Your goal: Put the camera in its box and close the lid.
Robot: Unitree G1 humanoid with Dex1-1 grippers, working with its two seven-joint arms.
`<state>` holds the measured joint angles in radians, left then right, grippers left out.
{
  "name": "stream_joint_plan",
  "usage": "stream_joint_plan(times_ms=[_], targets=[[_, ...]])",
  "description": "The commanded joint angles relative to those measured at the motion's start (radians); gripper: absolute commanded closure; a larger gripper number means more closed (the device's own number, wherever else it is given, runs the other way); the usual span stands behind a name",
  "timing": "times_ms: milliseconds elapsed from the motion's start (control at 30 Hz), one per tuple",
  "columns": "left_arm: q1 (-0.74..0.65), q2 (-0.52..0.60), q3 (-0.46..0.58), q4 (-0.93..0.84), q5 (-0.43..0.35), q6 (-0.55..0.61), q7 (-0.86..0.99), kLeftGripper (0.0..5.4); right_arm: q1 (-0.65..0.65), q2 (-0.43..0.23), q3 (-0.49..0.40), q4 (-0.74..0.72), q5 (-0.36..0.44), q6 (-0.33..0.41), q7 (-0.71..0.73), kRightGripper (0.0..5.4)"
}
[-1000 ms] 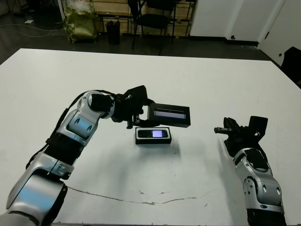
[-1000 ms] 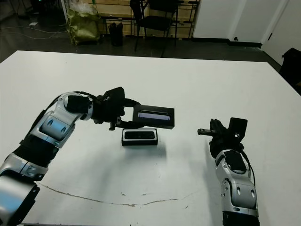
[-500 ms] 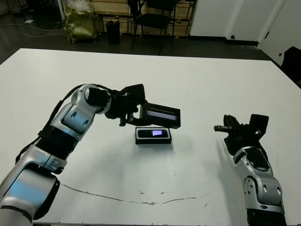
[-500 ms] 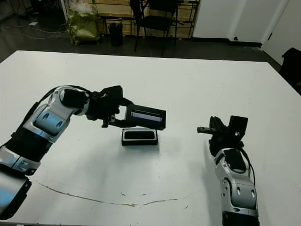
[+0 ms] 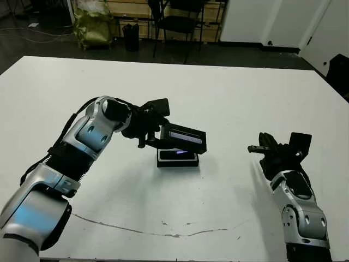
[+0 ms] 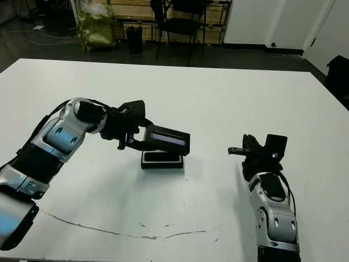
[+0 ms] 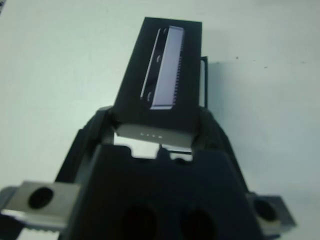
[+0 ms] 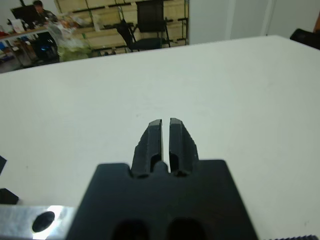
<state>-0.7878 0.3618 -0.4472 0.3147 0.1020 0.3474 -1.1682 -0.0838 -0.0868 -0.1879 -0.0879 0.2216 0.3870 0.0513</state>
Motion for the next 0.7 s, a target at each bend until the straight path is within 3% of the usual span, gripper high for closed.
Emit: stream_joint_plan(times_ms=[33, 167, 333, 700], targets=[[-0.012, 0.004, -0.020, -0.011, 0.012, 0.033, -0.004, 2.97, -0.002, -0.001, -0.009, 0.018, 0.002, 0.015, -0.010, 5.40], [-0.012, 0.005, -0.031, -0.032, 0.016, 0.084, -0.002, 2.97, 0.004, -0.003, -0.006, 0.026, 0.000, -0.017, 0.002, 5.40], [-0.014, 0.002, -0.039, -0.058, 0.006, 0.162, -0.002, 2.97, 0.010, 0.000, -0.005, 0.003, 0.010, 0.002, -0.003, 5.40], [-0.002, 0.017, -0.062, -0.096, 0.020, 0.194, 0.013, 2.97, 0.010, -0.004, 0.001, 0.016, 0.000, -0.019, 0.008, 5.40]])
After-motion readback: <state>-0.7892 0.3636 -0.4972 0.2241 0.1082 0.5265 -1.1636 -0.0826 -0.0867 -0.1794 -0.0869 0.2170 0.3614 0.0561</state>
